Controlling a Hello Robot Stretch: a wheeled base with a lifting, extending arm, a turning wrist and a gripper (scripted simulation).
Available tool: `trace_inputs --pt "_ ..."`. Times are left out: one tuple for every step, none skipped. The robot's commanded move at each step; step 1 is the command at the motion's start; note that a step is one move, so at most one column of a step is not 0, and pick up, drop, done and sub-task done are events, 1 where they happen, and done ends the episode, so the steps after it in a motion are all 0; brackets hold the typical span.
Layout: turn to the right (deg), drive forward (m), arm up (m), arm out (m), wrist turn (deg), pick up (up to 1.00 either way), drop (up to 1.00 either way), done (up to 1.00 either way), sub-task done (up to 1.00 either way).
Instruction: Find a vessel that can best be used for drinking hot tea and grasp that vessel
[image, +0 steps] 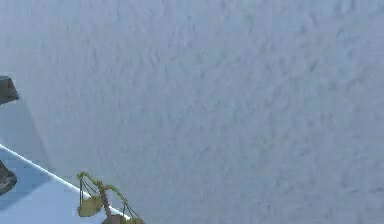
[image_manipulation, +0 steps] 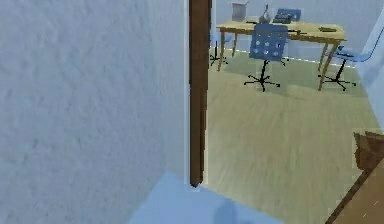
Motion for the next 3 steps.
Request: trace_inputs --pt "0.0 0.25 0.0 0.0 0.0 0.0 0.0 0.0 0.0" --pt "-45.0 0.0 0.0 0.0 0.0 0.0 0.0 0.0 0.0" --pt "-45.0 0.0 0.0 0.0 0.0 0.0 0.0 0.0 0.0"
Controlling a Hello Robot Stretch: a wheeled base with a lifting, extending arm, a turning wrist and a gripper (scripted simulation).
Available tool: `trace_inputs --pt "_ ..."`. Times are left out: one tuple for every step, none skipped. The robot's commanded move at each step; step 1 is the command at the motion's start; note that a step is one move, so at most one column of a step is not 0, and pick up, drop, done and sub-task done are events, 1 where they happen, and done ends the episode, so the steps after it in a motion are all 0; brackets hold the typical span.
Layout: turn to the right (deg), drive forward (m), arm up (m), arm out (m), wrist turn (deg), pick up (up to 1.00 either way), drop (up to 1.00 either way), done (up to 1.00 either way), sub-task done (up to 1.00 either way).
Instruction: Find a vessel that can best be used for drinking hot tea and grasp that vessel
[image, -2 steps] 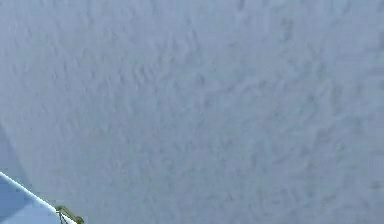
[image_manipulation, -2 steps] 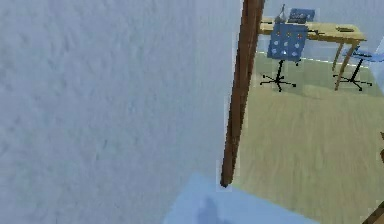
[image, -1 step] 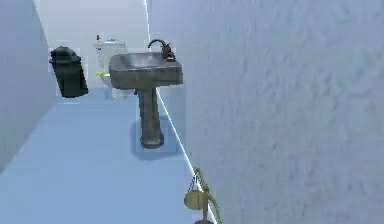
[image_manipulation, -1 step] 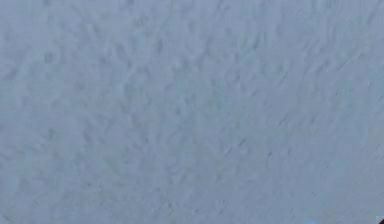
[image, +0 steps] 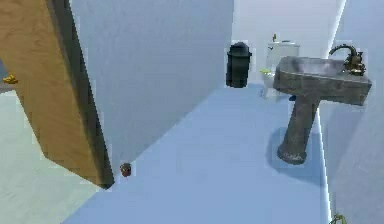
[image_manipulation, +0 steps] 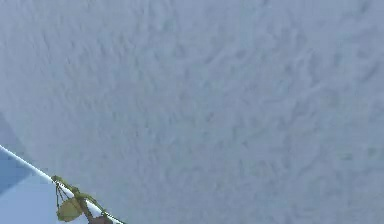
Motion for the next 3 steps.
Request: trace_inputs --pt "-21.0 0.0 0.0 0.0 0.0 0.0 0.0 0.0 0.0" --pt "0.0 0.7 0.0 0.0 0.0 0.0 0.0 0.0 0.0" --pt "-45.0 0.0 0.0 0.0 0.0 0.0 0.0 0.0 0.0"
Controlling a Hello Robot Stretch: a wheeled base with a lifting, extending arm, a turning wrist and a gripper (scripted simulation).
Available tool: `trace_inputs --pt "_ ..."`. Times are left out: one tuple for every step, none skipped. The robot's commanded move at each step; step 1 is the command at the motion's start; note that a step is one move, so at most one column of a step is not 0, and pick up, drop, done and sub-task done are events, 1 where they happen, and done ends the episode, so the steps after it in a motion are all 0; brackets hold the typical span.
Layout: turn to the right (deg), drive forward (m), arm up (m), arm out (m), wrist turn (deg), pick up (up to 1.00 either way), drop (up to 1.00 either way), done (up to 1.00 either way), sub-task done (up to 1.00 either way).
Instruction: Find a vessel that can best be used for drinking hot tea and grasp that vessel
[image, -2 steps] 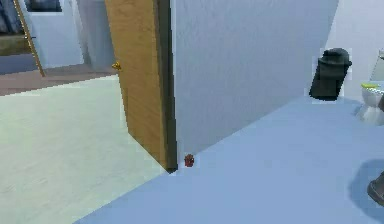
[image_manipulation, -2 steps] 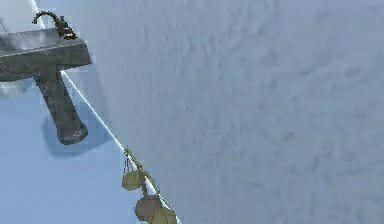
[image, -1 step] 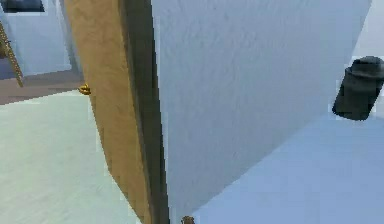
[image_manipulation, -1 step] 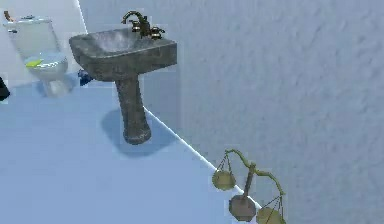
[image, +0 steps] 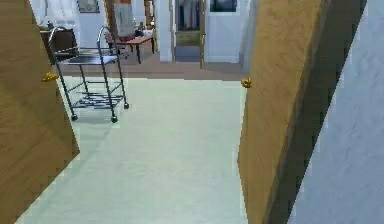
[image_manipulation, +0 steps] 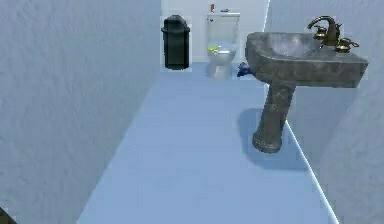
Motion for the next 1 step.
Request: trace_inputs --pt "-39.0 0.0 0.0 0.0 0.0 0.0 0.0 0.0 0.0"
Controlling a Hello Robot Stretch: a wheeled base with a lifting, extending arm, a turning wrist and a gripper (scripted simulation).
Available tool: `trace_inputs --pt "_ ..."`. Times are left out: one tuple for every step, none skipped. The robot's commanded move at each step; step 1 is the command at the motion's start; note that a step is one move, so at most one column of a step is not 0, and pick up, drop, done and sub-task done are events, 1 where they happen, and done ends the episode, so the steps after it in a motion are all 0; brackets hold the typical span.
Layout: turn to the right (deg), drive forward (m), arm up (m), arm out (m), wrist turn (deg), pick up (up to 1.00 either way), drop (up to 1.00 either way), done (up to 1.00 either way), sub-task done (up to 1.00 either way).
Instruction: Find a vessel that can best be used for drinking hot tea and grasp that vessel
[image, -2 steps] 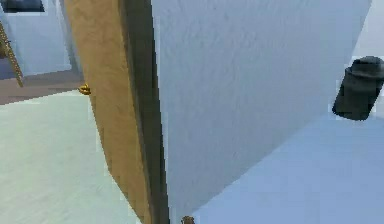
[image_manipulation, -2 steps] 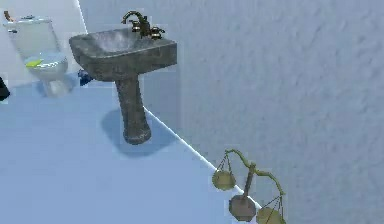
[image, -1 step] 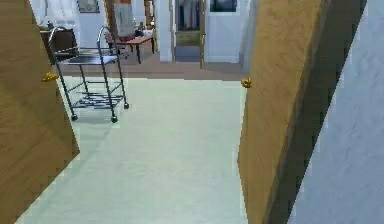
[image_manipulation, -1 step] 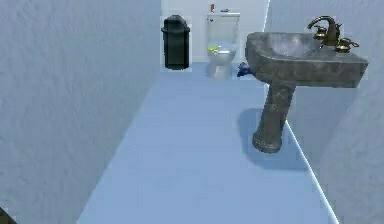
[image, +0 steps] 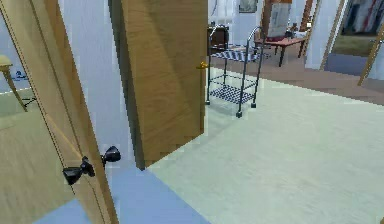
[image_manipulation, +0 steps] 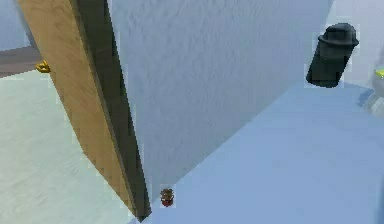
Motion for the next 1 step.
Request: trace_inputs --pt "0.0 0.25 0.0 0.0 0.0 0.0 0.0 0.0 0.0"
